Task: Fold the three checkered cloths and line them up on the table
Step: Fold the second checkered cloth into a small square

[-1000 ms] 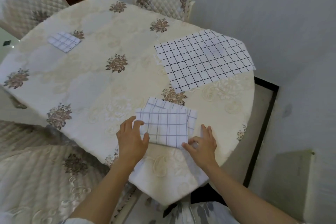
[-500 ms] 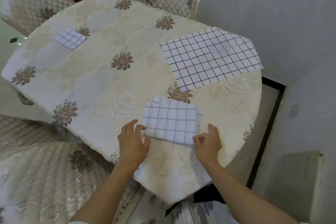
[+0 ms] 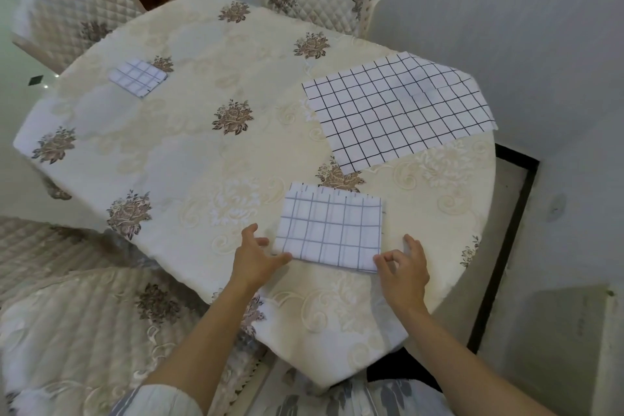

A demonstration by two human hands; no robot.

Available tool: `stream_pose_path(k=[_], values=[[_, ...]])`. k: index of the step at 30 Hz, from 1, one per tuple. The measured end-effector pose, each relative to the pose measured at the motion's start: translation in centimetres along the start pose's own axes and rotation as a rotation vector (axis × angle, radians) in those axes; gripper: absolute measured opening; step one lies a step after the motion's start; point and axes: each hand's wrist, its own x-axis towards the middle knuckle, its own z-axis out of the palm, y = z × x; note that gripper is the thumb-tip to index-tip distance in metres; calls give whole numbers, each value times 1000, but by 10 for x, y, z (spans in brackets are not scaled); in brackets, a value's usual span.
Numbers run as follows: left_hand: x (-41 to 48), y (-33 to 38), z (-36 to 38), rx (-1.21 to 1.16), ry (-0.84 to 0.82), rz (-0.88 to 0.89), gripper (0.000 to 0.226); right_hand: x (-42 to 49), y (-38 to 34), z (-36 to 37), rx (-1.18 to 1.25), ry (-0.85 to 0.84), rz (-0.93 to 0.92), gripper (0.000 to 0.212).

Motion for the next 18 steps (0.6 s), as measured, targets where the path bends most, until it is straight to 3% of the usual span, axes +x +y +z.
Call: stream_pose_path(k=[18], values=[[5,-6,12,-168,-14,-66,91,5,3,-8,-55,-39,2,15]])
